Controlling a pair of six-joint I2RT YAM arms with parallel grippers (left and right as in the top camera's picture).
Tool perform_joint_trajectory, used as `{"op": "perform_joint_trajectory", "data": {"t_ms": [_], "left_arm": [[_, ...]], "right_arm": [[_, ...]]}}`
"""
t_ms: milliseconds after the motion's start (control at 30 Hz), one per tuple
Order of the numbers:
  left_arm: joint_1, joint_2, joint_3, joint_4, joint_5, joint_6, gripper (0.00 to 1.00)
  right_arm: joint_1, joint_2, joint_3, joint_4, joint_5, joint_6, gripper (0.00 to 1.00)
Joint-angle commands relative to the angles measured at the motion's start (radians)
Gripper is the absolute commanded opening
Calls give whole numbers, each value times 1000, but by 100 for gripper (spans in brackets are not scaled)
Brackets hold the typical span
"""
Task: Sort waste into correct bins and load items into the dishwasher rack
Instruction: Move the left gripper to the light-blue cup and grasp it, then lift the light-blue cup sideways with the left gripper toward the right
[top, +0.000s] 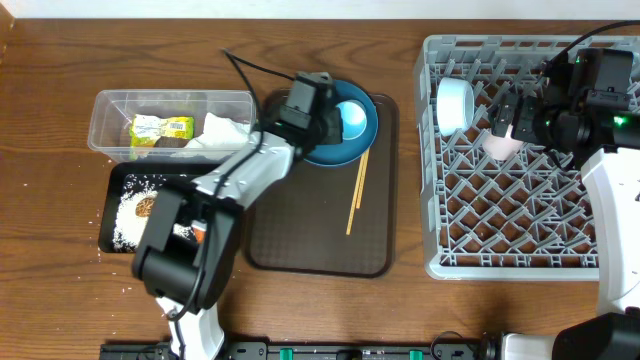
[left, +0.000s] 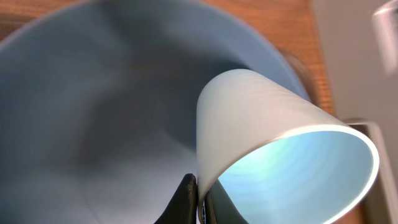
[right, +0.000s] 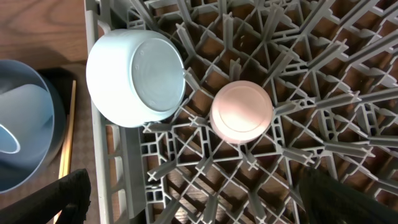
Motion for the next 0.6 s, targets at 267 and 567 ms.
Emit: {"op": "perform_joint_trajectory", "data": {"t_ms": [267, 567], "left_arm": [[287, -196, 3, -60, 764, 1, 6], [418, -196, 3, -26, 1256, 1, 7]], "right_arm": [[13, -3, 13, -23, -268, -143, 99], [14, -2, 11, 0, -851, -420, 99]]}}
